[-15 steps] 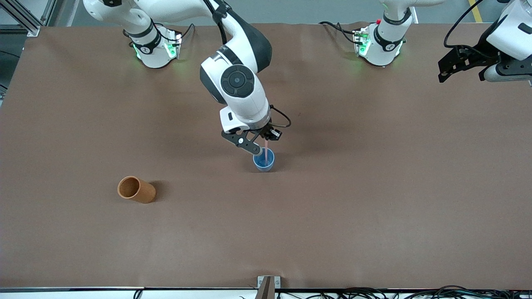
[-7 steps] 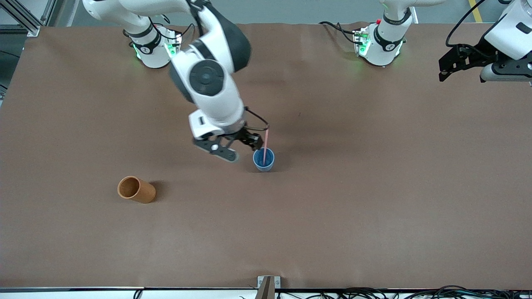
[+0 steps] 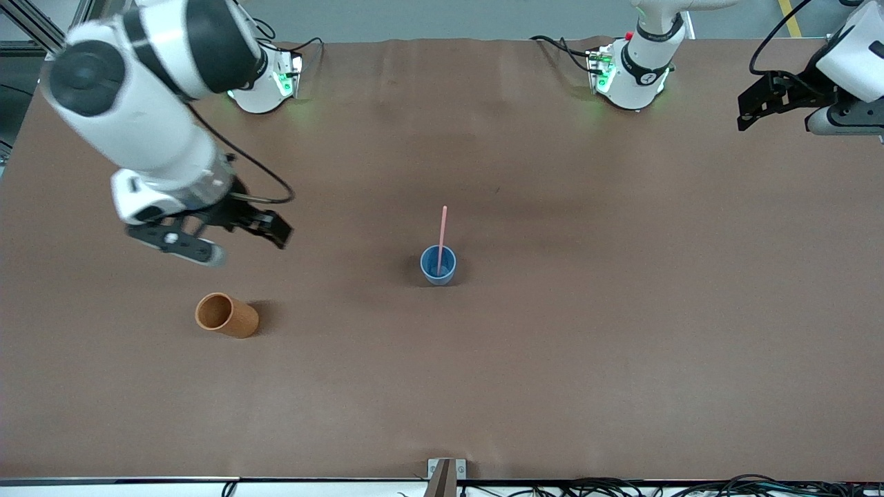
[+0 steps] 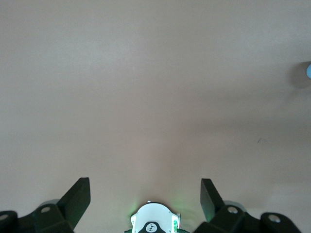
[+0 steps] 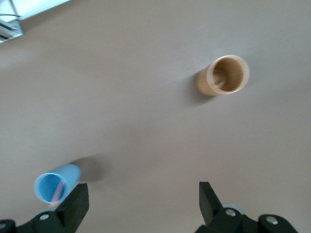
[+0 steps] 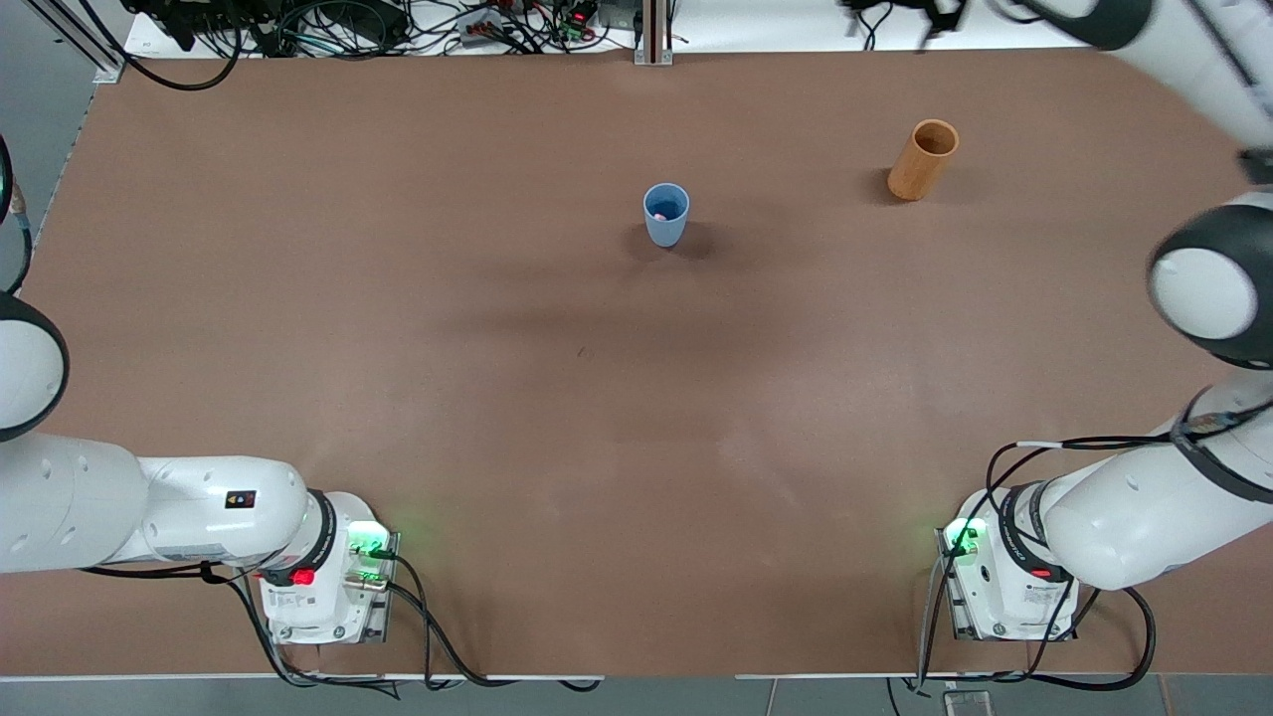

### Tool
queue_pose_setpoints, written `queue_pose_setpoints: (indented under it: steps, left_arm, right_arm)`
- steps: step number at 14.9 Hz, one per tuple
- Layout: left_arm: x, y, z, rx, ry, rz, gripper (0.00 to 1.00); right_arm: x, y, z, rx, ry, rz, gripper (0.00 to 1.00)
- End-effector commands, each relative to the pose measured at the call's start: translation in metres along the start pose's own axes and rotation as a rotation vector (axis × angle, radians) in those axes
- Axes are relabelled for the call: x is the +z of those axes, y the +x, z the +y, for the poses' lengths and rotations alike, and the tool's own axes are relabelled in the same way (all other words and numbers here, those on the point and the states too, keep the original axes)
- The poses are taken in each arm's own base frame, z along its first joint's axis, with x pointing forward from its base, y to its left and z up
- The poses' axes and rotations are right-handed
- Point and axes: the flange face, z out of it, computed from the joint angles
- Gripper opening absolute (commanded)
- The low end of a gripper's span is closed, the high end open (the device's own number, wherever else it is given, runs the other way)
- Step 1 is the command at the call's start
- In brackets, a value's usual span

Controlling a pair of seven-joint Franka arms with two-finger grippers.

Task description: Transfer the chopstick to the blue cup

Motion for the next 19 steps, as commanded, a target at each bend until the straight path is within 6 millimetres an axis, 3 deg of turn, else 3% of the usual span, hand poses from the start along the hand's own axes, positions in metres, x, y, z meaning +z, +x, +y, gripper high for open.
queue_pose_setpoints:
  steps: [1,4,11,16,19]
  left_arm:
    - [-0.003,-0.007,-0.001,0.012,0.002,-0.005,1.00]
    - [-0.003,-0.007,0.000,0.014,0.001,-0.006,1.00]
    - [-0.002,-0.004,0.000,0.014,0.003,-0.007,1.00]
    - [-0.003,0.000,0.000,0.013,0.005,-0.004,1.00]
    - [-0.007,0.000,0.000,0.012,0.005,0.004,1.00]
  right_arm:
    - [-0.006,-0.008,0.084,-0.073,-0.002,0.001,1.00]
    - [-0.016,-0.006,0.140,-0.115,0.004,0.007,1.00]
    - [-0.066,0.004,0.228,-0.174,0.007,0.033,1.00]
    - [-0.145,-0.002,0.242,-0.156,0.012,0.087,1.00]
    - [-0.162,0.006,0.238,-0.157,0.004,0.053,1.00]
